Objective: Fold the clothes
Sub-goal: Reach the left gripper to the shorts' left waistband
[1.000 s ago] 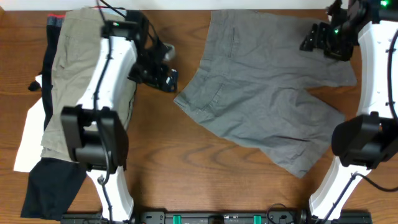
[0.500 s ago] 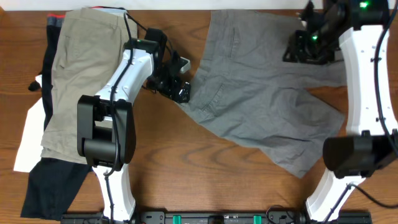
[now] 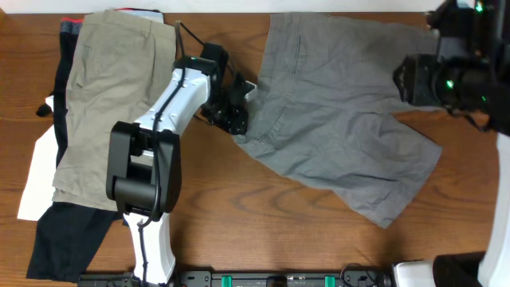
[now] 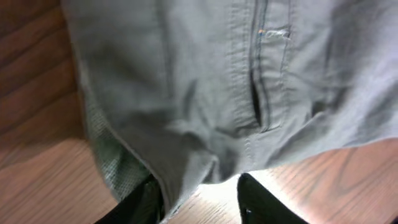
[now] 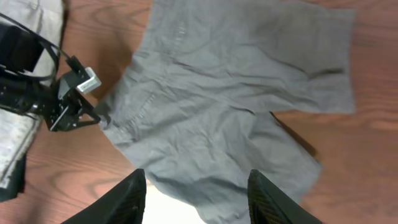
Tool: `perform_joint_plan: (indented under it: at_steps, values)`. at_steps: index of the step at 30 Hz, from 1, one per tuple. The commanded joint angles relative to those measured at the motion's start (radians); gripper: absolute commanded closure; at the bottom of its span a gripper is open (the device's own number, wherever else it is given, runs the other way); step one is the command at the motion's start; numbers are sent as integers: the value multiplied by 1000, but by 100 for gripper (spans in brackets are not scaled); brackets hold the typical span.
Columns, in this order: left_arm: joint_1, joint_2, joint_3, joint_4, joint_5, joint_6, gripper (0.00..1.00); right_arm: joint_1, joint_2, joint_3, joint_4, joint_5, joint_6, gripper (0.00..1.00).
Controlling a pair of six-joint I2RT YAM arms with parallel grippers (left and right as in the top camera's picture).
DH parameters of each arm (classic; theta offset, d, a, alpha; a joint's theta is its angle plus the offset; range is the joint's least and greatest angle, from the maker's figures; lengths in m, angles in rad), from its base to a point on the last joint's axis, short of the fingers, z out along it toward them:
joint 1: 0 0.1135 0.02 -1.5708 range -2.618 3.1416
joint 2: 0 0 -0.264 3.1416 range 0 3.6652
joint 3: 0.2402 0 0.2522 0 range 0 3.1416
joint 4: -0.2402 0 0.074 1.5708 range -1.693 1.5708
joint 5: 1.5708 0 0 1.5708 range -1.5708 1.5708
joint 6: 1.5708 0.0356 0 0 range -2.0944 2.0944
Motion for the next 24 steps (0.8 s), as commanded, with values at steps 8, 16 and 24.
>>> perform_joint_plan:
  at_steps: [8,16,24]
  values:
    - [-23,0,-27,-13,-147,-93,92,-1,-27,0,-55,90,13,49]
    - [7,0,-36,-50,-360,-452,94,-1,-27,-19,-60,89,58,51]
    - [102,0,-36,-190,-401,-605,94,-1,-27,-197,-27,78,89,51]
